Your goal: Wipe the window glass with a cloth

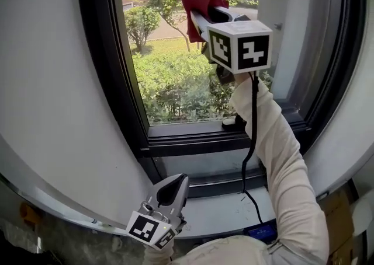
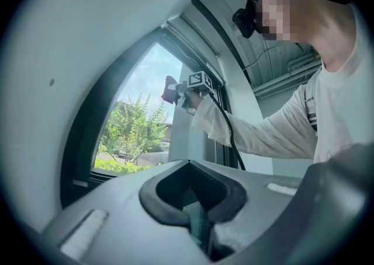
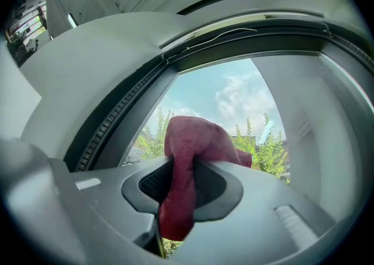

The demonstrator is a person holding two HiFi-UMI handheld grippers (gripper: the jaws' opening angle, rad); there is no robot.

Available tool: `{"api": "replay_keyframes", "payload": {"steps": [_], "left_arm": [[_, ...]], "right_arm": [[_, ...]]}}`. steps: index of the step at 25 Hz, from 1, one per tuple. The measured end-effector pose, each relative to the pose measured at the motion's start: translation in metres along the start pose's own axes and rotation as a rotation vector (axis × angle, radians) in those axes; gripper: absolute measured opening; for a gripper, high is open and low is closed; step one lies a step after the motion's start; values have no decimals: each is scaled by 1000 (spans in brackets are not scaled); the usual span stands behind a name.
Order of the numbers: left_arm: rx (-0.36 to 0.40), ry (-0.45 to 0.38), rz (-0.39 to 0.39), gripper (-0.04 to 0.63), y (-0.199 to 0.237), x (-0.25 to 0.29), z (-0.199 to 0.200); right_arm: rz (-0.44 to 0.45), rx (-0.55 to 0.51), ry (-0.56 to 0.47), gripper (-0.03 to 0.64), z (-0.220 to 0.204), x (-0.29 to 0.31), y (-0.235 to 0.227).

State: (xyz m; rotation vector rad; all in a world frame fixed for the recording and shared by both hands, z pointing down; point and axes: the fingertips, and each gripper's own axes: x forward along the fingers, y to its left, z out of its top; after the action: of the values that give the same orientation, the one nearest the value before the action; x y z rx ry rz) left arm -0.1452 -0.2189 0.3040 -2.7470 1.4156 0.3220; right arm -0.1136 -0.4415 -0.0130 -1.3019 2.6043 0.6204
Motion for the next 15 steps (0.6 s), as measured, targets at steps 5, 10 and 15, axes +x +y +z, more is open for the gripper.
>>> {"api": "replay_keyframes", "payload": {"steps": [5, 10, 15], "left_arm": [[2, 21, -66, 0, -26, 26, -7], [3, 40, -121, 0, -53, 51, -13], [1, 45, -158, 0, -74, 75, -18]], "right_arm": [[-84, 13, 22, 112, -10, -35, -65], [-155, 28, 44, 112, -22, -74, -129], [-240, 16, 68, 112, -32, -111, -189]]}}
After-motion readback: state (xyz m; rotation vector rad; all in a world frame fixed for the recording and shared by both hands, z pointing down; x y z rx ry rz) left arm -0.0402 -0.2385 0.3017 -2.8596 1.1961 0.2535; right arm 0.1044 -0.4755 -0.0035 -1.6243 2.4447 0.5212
